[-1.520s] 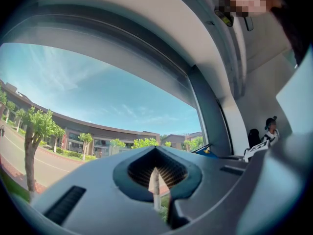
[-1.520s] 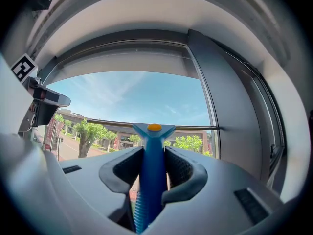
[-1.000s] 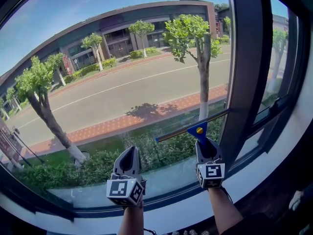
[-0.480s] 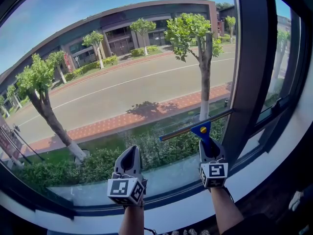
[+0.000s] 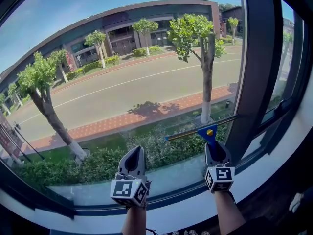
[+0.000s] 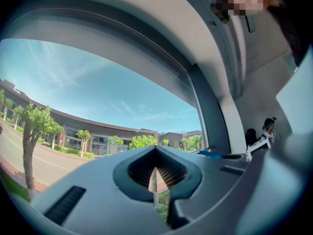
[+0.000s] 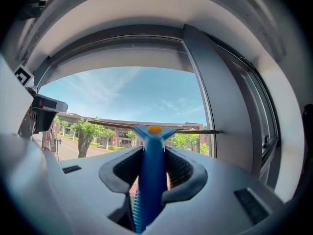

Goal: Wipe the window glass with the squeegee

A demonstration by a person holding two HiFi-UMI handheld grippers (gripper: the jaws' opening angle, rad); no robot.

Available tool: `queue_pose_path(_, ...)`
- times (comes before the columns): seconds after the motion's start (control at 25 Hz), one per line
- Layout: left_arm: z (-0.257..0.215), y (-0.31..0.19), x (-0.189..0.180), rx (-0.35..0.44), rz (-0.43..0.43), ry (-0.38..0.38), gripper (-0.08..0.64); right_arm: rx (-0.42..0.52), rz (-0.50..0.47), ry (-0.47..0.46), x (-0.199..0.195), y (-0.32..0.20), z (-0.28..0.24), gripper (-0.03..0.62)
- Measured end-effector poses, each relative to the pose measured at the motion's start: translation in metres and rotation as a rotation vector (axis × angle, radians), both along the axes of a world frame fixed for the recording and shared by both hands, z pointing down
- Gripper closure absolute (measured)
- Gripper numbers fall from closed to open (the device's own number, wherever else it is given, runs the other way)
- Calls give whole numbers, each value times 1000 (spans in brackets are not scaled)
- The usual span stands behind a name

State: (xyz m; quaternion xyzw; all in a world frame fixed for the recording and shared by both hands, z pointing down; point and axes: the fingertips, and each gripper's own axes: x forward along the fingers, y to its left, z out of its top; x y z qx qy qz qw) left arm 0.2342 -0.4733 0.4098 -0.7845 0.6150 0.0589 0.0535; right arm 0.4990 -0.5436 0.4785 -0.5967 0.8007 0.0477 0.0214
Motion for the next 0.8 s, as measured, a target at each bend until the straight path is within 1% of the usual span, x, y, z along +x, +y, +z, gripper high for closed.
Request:
queue_pose_path(0.2, -8, 4, -6, 18, 9, 0, 558, 33, -6, -15, -3, 16, -25, 454)
queue_pose_path(0.36, -31, 14, -13, 67, -1, -58, 558, 51, 11, -26, -2, 37, -58, 454)
queue_pose_path(0.48, -48, 27, -30, 109, -27, -84, 558, 63, 8, -58, -7, 54, -82, 454)
queue_pose_path(0.6, -64, 46, -52, 138, -69, -88, 558, 53, -5, -93, -11, 70, -102, 454)
queue_pose_path(0.72, -82, 70, -65, 170, -118, -80, 558, 37, -17, -66, -16, 83, -114, 454)
queue_pose_path(0.8, -94, 86, -67, 183, -144, -83, 558, 38, -35, -38, -21, 93, -120, 454)
